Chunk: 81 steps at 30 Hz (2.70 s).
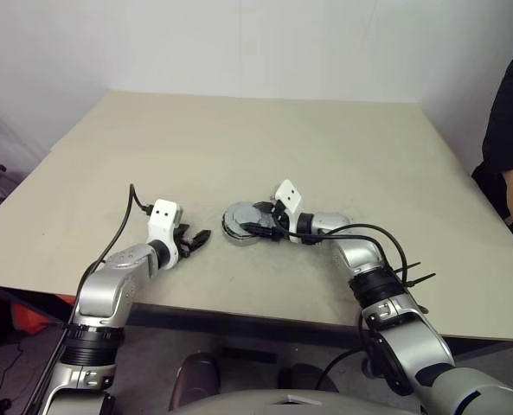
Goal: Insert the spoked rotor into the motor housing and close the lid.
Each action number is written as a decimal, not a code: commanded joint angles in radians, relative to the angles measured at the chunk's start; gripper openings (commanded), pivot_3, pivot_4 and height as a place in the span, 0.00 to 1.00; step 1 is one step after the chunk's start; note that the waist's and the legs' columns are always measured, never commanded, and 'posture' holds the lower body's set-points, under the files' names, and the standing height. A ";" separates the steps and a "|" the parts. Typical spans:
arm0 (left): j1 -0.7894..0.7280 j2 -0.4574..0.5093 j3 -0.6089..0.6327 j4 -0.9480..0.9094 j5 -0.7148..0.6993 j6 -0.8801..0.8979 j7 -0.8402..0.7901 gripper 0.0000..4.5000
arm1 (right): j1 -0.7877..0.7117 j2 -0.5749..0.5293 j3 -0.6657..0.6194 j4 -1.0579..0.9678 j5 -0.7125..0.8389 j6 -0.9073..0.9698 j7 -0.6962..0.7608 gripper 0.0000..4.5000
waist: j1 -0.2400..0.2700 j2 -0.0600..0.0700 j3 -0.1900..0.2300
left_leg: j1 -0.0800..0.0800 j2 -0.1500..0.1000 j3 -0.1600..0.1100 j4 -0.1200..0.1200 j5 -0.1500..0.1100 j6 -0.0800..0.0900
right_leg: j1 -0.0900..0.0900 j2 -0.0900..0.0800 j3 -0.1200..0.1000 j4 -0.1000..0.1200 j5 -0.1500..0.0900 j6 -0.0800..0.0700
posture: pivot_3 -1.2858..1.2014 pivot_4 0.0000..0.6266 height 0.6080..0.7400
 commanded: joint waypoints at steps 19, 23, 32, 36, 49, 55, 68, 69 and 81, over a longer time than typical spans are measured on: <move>0.006 0.007 0.012 -0.039 -0.004 0.003 -0.001 0.76 | 0.006 0.020 -0.031 -0.042 0.047 -0.107 0.059 0.67 | 0.000 0.000 0.000 | 0.000 0.000 0.000 0.000 -0.001 0.002 | 0.001 0.000 0.000 0.000 0.000 -0.001 | 0.52 0.00 1.00; 0.006 0.007 0.013 -0.039 -0.004 0.003 0.000 0.76 | 0.006 0.010 -0.014 -0.021 0.026 -0.115 0.058 0.67 | 0.000 0.000 0.000 | 0.000 0.000 0.000 0.001 -0.001 0.002 | 0.001 0.000 0.000 0.000 0.000 -0.001 | 0.52 0.00 1.00; 0.008 0.008 0.015 -0.041 -0.004 0.004 0.001 0.76 | -0.001 0.004 0.013 0.037 -0.019 -0.142 0.056 0.67 | 0.000 0.000 0.000 | 0.001 0.000 0.000 0.001 -0.001 0.002 | 0.001 0.000 0.000 0.000 0.000 -0.001 | 0.52 0.00 1.00; 0.004 0.008 0.017 -0.036 -0.004 0.005 0.002 0.76 | 0.002 -0.003 0.019 0.034 -0.017 -0.145 0.088 0.67 | 0.000 0.000 0.000 | 0.001 0.000 0.000 0.001 -0.001 0.002 | 0.001 0.000 0.000 0.000 0.000 -0.001 | 0.52 0.00 1.00; 0.004 0.006 0.015 -0.033 -0.004 0.004 0.001 0.76 | -0.017 0.000 0.011 0.076 -0.031 -0.163 0.073 0.67 | -0.001 -0.001 0.000 | 0.002 0.000 0.000 0.001 -0.002 0.004 | 0.002 0.000 0.000 0.000 0.000 -0.001 | 0.52 0.00 1.00; 0.012 0.004 0.011 -0.038 -0.002 0.003 0.002 0.76 | -0.011 -0.012 0.001 0.035 -0.016 -0.187 0.087 0.67 | -0.001 -0.001 0.000 | 0.003 0.000 0.000 0.001 -0.002 0.005 | 0.003 0.000 0.000 0.000 0.000 -0.001 | 0.52 0.00 1.00; 0.007 0.006 0.012 -0.027 0.000 -0.001 -0.002 0.76 | -0.015 -0.011 0.010 0.056 -0.035 -0.225 0.066 0.67 | 0.000 -0.001 0.000 | 0.001 0.000 0.000 0.001 -0.002 0.005 | 0.002 0.000 0.000 0.000 0.000 -0.001 | 0.52 0.00 1.00; 0.007 0.007 0.012 -0.027 0.000 -0.002 -0.002 0.76 | -0.016 -0.011 0.012 0.070 -0.042 -0.227 0.062 0.67 | 0.000 -0.001 0.000 | 0.001 0.000 0.000 0.001 -0.002 0.005 | 0.002 0.000 0.000 0.000 0.000 -0.001 | 0.52 0.00 1.00; 0.013 0.006 0.014 -0.035 -0.001 0.004 0.002 0.76 | -0.021 -0.013 0.019 0.133 -0.070 -0.254 0.044 0.67 | -0.001 -0.001 0.000 | 0.003 0.000 0.000 0.001 -0.002 0.005 | 0.004 0.000 0.000 0.001 0.000 -0.001 | 0.52 0.00 1.00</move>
